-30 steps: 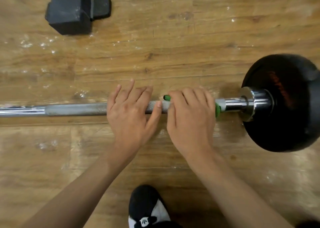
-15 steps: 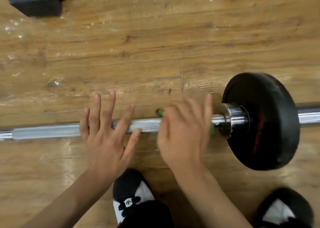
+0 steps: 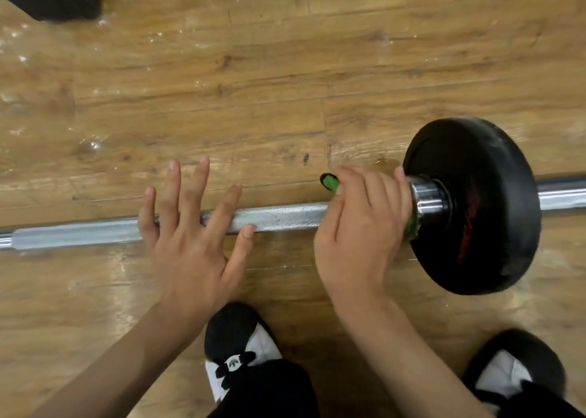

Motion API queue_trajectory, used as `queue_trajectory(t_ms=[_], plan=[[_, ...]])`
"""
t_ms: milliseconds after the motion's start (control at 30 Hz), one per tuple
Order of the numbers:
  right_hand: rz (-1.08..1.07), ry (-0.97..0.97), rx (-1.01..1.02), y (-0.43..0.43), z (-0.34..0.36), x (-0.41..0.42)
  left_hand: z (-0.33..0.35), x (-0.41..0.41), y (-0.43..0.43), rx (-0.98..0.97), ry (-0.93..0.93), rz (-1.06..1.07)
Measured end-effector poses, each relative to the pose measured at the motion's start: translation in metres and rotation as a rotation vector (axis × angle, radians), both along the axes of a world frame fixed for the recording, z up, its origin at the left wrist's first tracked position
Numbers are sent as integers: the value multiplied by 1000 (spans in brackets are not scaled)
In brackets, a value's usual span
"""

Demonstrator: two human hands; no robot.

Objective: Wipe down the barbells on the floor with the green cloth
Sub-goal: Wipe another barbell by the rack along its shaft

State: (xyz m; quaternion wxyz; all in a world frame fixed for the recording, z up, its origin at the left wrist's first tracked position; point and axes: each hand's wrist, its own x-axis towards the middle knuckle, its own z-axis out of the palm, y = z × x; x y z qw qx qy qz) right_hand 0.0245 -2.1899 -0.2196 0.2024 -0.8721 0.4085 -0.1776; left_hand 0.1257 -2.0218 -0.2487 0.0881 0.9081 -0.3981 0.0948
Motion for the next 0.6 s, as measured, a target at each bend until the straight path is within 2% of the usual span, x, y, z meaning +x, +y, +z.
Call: queue_trajectory(t_ms=[33,167,200,267,333,400,500,600], plan=[[6,39,24,8,3,13,0,1,-2,-5,-4,11],[399,13,-50,3,-2,25,1,11,-9,-4,-10,3],[381,-4,-83,-12,-6,19,2,14,-9,2,-8,1],[211,-20,-120,-32,-10,11,3,20,-11,5,-8,6],[77,2,-72,-21,-6,27,1,23,-18,-9,-24,21],[185,0,-14,2,-2,54,0,26,-25,-20,-41,42],[419,-36,-70,-1,-5,58,0,34,-26,-6,-44,12],[228,4,-132,-35,-11,33,4,42,-24,28,-52,-6]])
